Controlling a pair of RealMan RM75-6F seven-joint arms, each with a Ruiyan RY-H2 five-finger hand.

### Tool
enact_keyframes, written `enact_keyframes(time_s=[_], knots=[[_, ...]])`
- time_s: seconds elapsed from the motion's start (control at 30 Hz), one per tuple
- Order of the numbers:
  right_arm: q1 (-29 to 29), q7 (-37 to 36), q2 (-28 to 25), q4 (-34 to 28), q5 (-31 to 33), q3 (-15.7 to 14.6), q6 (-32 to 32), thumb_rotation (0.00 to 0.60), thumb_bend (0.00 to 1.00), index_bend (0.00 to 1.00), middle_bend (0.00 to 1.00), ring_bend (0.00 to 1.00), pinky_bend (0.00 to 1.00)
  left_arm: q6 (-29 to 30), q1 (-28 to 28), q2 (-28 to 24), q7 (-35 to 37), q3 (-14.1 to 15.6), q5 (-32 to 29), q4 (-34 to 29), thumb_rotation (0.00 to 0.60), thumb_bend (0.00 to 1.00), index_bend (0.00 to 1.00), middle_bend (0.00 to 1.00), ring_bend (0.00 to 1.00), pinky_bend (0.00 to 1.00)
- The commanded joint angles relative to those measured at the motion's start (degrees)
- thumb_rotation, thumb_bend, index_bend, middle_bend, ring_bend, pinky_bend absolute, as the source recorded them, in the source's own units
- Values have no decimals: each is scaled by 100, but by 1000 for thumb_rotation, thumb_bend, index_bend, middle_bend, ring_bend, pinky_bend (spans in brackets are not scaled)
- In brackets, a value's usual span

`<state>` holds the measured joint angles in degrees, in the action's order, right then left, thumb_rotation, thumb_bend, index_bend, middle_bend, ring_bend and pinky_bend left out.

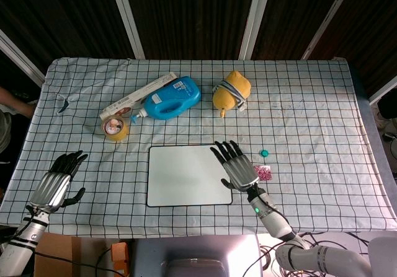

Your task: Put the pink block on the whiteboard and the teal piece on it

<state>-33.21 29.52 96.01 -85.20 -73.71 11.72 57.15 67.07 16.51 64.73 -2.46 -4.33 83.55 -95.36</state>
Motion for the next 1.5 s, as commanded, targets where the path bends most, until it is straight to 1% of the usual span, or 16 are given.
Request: enact_keyframes(time_s=[0.03,0.13,0.23,0.33,0.43,0.57,0.67,0.83,1.0,1.2,1.33,1.5], knots=[[-6,80,-200,-288,363,45,-167,600,191,65,0,0,0,-53,18,-38,-39,32,-71,-40,600,372,0,0,0,0],[13,28,-473,-574,594,51,-224,600,191,66,0,0,0,1,-43,-113,-33,123,-59,-105,600,371,0,0,0,0],[91,75,-876,-849,626,-106,-220,600,191,69,0,0,0,304,-263,-213,-146,309,94,-159,600,367,0,0,0,0],[179,119,-1396,-1127,845,-269,-315,600,192,72,0,0,0,729,-587,-257,-281,556,310,-179,600,352,0,0,0,0],[236,47,-1781,-1182,1100,-365,-408,600,191,88,0,0,0,1169,-914,-171,-216,844,673,44,600,344,0,0,0,0],[252,-95,-2033,-1008,1346,-520,-604,600,191,116,0,0,0,1620,-1285,159,-23,1187,1109,650,600,341,0,0,0,0],[214,-141,-2024,-776,1467,-617,-711,600,191,134,0,0,0,1841,-1482,424,141,1340,1304,1064,600,336,0,0,0,0],[117,-123,-1843,-478,1569,-691,-759,600,191,165,0,0,0,2024,-1612,646,207,1386,1430,1382,600,333,0,0,0,0],[17,-42,-1621,-194,1715,-715,-740,600,191,208,0,0,0,2102,-1659,711,292,1378,1462,1468,600,333,0,0,0,0],[-124,-63,-1470,23,1973,-734,-928,600,191,234,0,0,0,2026,-1650,735,382,1347,1397,1521,600,332,0,0,0,0],[-162,-128,-1419,57,1943,-752,-914,600,191,261,0,0,0,2008,-1648,736,417,1343,1394,1541,600,333,0,0,0,0],[-168,-167,-1373,103,1875,-817,-844,600,191,336,0,0,0,1984,-1644,724,479,1328,1372,1553,600,332,0,0,0,0]])
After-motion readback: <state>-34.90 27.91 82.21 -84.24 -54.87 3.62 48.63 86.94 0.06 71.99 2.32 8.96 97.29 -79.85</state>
